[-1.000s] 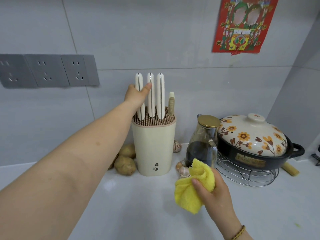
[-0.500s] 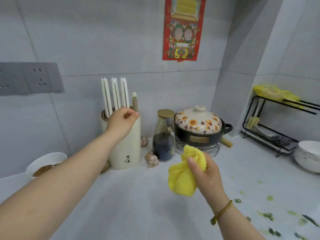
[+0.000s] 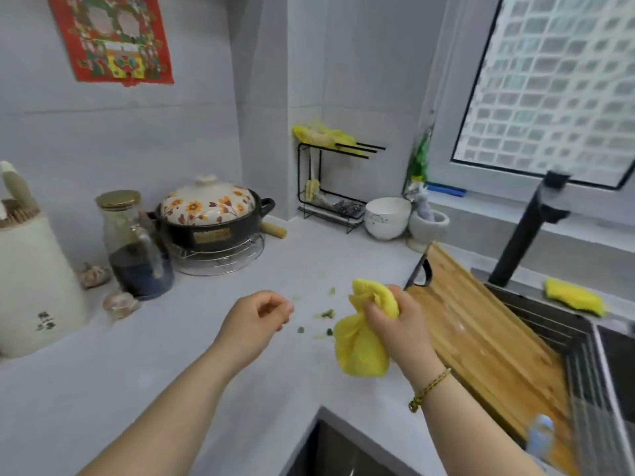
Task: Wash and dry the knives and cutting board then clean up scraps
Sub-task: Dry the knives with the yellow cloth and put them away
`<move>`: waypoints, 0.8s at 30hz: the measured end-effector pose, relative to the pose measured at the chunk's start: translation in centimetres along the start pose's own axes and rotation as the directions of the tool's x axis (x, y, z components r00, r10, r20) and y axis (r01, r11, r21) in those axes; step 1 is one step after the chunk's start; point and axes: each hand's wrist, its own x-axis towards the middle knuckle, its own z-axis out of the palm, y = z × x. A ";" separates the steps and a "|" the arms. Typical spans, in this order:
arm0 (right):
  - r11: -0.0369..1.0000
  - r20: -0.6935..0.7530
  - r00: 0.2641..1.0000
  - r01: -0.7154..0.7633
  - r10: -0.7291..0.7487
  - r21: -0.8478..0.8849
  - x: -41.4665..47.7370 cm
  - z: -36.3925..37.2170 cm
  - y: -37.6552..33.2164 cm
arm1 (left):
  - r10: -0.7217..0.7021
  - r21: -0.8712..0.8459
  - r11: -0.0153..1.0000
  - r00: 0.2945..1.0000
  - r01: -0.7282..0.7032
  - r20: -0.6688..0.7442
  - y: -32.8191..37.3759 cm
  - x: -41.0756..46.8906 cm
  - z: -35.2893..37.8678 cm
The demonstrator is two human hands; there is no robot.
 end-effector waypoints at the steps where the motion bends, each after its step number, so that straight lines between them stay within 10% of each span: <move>1: 1.000 -0.031 1.000 -0.002 0.001 -0.022 -0.3 -2.6 0.9 | 0.007 0.007 1.000 0.999 -0.007 0.043 0.8 0.2 2.4; 13: 0.960 -0.371 0.917 -0.222 0.146 -0.170 -4.2 -29.7 9.8 | -0.137 0.323 0.939 0.737 -0.116 0.662 6.7 -0.9 30.6; 19: 0.949 -0.368 0.899 -0.296 0.239 -0.106 -5.4 -33.6 12.7 | -0.230 0.521 0.695 0.533 -0.495 0.814 6.4 -2.7 37.9; 24: 0.944 -0.386 0.886 -0.316 0.257 -0.096 -6.1 -34.5 14.0 | -0.306 0.584 0.562 0.508 -0.586 0.805 5.2 -2.6 40.5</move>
